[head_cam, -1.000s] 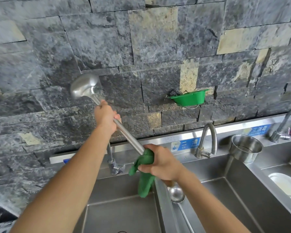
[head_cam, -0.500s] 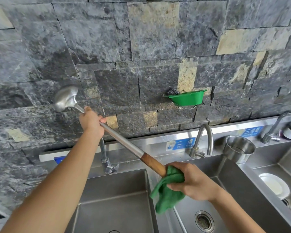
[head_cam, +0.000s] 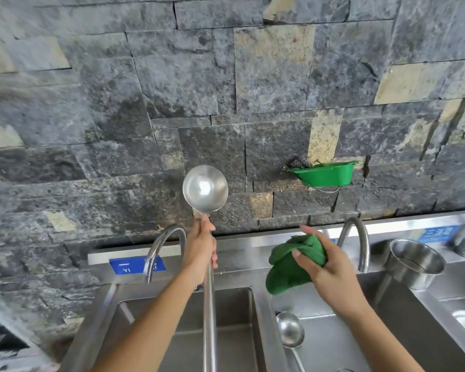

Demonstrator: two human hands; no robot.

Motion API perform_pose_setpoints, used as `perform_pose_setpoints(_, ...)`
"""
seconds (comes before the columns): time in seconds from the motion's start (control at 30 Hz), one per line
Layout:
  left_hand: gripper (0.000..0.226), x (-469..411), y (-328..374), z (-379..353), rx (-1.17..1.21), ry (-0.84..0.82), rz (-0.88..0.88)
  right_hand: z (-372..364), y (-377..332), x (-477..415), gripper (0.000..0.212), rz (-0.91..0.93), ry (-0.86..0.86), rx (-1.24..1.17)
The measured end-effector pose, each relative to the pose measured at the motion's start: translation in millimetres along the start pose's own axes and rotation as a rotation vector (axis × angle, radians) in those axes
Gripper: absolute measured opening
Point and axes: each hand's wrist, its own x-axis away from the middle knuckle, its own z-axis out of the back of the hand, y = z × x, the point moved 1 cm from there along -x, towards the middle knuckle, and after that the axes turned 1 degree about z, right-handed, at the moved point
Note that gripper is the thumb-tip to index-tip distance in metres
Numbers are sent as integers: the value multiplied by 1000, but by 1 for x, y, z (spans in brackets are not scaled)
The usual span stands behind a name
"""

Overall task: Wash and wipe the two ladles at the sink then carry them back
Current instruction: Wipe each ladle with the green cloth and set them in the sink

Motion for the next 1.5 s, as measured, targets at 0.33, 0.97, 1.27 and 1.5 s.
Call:
perform_pose_setpoints(0.33, 40, 70, -82, -20, -335, -326, 5, -79, 16, -62, 42, 381, 173, 366)
perform_pose_setpoints(0.97, 38, 93, -156, -46, -212, -492, 226, -64, 106, 30, 26, -75, -44, 683)
perform_pose_setpoints(1.27, 44, 96, -145, -125, -17, -413, 250, 12, 90, 127, 33, -638, 392, -895)
perform_pose_setpoints(1.5, 43, 92, -158, -222, 8, -305, 265, 54, 85, 155, 34, -762, 314, -1105)
